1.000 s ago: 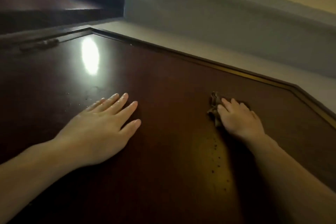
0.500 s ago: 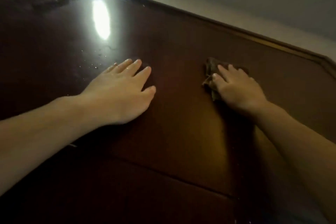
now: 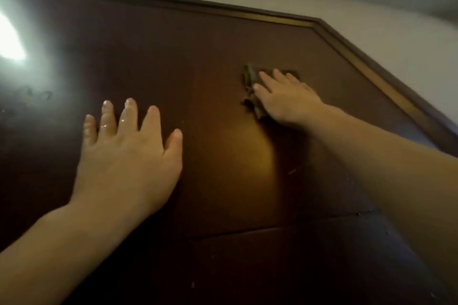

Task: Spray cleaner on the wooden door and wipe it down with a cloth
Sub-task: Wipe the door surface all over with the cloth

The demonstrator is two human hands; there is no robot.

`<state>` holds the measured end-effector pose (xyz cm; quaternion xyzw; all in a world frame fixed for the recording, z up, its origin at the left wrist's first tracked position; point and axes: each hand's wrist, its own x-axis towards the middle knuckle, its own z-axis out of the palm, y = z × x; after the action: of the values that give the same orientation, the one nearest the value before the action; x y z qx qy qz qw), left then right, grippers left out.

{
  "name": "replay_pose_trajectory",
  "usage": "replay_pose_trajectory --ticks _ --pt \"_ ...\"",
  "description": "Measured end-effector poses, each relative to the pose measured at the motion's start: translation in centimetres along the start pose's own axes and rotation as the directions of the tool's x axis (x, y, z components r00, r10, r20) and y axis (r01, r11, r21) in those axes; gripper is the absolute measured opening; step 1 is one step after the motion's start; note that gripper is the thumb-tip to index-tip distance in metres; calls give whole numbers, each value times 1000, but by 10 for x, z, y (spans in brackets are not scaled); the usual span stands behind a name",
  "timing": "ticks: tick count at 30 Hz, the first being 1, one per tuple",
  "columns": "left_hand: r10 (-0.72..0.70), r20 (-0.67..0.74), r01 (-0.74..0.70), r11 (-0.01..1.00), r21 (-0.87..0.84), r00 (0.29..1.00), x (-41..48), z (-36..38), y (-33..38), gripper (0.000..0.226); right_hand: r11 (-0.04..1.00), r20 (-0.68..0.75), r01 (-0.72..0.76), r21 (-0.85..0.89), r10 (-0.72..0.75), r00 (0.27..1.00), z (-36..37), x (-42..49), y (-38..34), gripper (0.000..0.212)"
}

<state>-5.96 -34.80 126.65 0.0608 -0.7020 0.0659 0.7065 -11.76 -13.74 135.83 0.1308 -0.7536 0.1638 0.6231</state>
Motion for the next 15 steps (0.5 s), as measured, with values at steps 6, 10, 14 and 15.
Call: replay_pose_trajectory --ticks 6,10,14,15 --pt "121 2 -120 986 112 993 0 12 3 80 997 -3 -50 64 50 999 7 -25 5 56" --pt "109 -29 -107 992 63 994 6 14 2 78 987 -56 145 67 -142 988 14 -36 -39 56" --pt "193 -83 -191 981 33 978 2 19 -1 93 953 -38 296 67 -294 955 12 -28 -39 53" --pt "186 -93 -187 982 -6 978 1 19 -1 90 962 -36 265 69 -263 964 8 -24 -29 53"
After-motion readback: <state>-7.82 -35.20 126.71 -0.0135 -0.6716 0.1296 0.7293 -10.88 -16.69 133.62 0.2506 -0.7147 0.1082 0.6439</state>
